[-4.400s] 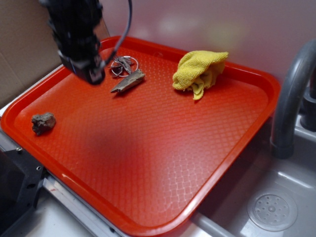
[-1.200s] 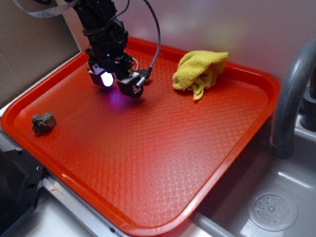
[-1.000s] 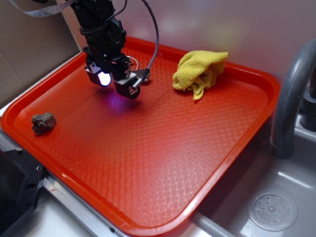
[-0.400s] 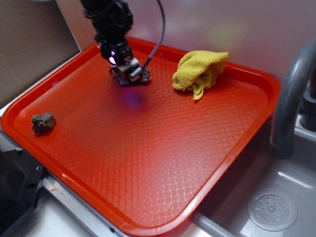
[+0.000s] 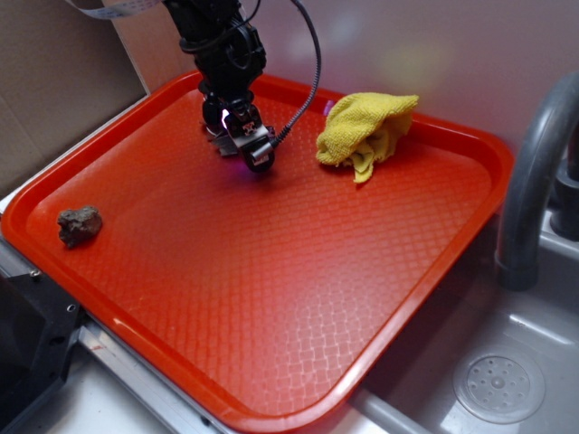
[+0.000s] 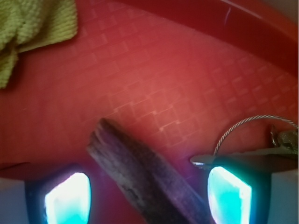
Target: Grab the wood chip.
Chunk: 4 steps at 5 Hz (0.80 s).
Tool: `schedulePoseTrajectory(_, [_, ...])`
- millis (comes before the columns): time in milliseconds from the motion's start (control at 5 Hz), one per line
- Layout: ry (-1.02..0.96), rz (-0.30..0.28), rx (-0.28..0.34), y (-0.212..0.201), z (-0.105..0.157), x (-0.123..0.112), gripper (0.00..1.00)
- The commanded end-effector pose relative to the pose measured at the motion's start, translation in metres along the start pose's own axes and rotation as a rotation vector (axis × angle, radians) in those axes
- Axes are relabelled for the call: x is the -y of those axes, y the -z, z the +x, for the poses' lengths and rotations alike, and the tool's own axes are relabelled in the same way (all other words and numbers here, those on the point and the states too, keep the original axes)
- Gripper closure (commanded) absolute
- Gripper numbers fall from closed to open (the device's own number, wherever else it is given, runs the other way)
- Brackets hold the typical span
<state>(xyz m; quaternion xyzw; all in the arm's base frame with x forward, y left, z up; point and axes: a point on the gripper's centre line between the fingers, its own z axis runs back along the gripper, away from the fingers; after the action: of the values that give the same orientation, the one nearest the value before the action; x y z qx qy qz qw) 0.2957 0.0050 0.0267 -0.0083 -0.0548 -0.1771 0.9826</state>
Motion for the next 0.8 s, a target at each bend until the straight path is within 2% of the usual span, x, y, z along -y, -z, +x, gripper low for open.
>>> schedulePoseTrajectory(0, [0.058,0.024,0.01,0.001,0.007,0.013,0.0])
schedulePoseTrajectory(200, [0.089,0.04,-0.015,0.013,0.001,0.018,0.0])
schedulePoseTrajectory(400, [0.1,0.08,-0.034,0.02,-0.001,0.026,0.0])
schedulePoseTrajectory(600, [0.082,0.068,-0.032,0.021,-0.002,0.026,1.0])
